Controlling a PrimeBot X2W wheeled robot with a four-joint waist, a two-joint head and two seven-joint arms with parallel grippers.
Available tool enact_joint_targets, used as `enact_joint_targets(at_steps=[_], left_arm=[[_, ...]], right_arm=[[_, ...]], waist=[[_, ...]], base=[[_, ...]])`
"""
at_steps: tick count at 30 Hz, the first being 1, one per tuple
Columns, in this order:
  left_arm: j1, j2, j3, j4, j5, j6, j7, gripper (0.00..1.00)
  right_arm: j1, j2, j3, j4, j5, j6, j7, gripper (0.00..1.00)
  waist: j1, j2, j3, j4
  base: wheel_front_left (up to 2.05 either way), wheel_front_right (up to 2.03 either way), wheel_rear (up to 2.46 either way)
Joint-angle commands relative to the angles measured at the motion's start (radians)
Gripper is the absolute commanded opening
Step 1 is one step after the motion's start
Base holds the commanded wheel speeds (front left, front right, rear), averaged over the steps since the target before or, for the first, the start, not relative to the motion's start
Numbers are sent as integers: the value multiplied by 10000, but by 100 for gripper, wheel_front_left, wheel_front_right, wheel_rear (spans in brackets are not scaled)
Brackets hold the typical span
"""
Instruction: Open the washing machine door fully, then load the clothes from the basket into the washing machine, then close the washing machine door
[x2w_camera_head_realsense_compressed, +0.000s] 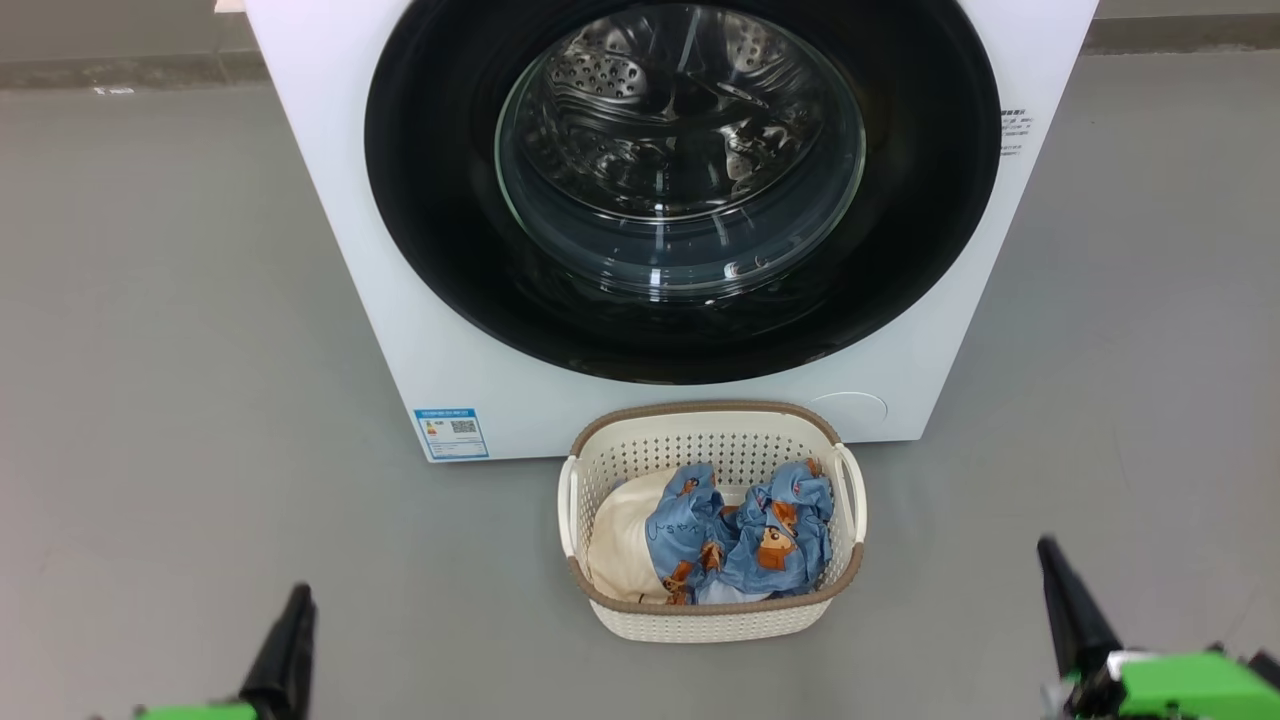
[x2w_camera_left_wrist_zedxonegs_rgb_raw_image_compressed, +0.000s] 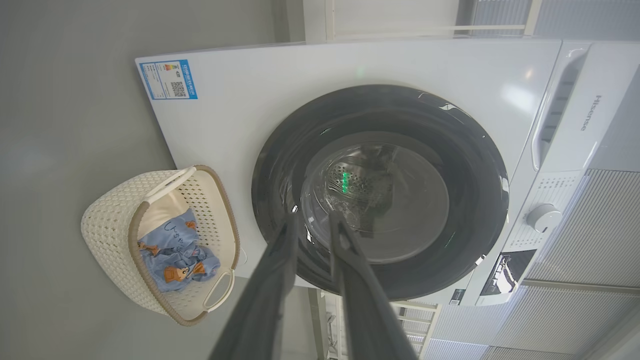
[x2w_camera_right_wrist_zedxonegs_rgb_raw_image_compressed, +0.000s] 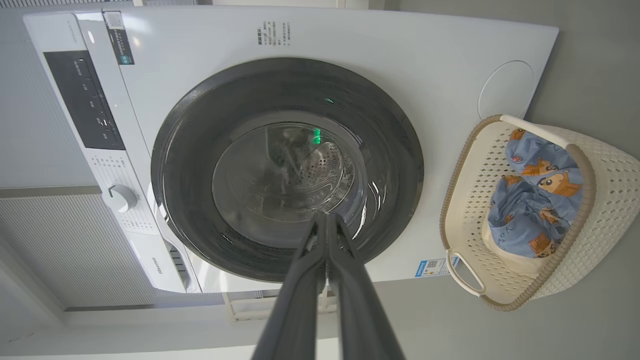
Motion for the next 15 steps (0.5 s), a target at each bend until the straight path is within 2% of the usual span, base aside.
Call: enact_joint_targets(at_steps=[1, 9, 15], left_arm=[[141, -84, -27, 137, 0, 0, -1, 100], [202, -95, -82, -3, 88, -2, -177, 100], [227, -53, -152, -177, 225, -4, -345, 100]], right_arm=[[124, 31, 6, 166, 0, 0, 0, 100], [172, 42, 145, 121, -56, 1, -150, 100], [192, 5, 284, 61, -205, 2, -336, 100]], waist=[[0, 0, 0, 0], [16, 0, -3, 22], [1, 0, 23, 41]], base=[[0, 0, 0], [0, 0, 0], [0, 0, 0]])
